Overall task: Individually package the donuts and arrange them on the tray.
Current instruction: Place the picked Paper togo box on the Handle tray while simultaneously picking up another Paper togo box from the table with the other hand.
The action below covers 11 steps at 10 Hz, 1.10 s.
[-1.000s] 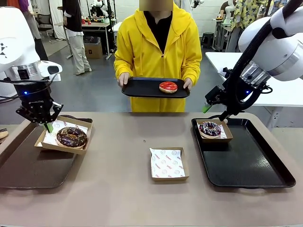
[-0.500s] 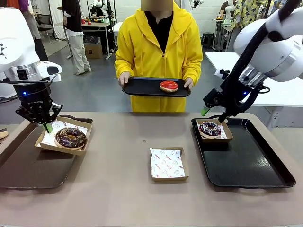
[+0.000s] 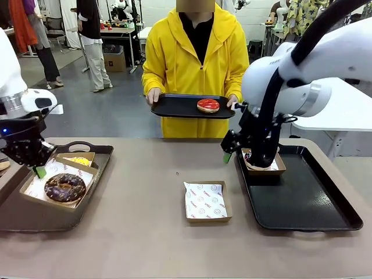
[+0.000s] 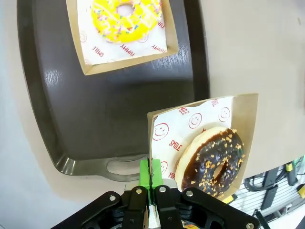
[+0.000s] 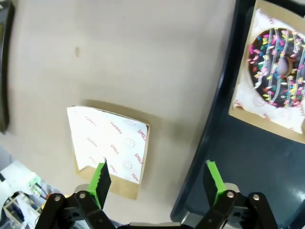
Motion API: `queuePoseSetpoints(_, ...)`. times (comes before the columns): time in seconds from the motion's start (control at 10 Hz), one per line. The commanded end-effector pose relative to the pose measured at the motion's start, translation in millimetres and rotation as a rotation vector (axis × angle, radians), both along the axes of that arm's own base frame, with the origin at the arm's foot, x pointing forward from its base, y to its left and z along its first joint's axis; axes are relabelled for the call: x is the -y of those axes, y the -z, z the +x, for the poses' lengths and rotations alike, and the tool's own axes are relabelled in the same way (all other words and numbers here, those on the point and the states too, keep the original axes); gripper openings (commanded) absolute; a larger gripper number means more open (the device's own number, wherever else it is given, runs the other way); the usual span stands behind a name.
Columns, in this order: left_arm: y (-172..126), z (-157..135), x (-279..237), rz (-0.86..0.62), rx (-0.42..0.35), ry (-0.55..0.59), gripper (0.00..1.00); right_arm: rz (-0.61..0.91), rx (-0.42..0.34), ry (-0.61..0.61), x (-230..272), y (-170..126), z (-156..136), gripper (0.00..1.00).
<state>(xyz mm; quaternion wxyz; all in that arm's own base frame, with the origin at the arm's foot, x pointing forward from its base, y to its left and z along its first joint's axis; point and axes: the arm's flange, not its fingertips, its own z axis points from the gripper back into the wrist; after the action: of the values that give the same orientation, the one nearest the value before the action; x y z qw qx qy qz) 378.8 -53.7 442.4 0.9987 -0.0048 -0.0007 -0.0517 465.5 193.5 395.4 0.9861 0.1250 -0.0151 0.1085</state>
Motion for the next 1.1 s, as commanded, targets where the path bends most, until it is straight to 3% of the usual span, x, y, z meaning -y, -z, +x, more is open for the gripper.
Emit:
queuePoseSetpoints(0.0,10.8,-7.7,-17.2,0.002,0.033,0.016,0.01,-0.079,0.01,0.055,-12.8,22.5,-3.5,1.0)
queuePoseSetpoints(0.7,29.4,-4.5,-47.8,-0.028,0.031,-0.039,0.01,-0.229,0.046,0.138,-68.2,60.4,-57.9,1.0)
queuePoseSetpoints(1.0,25.4,-6.3,-40.7,-0.025,0.012,-0.059,0.01,-0.198,0.02,0.107,-64.1,55.9,-51.7,1.0)
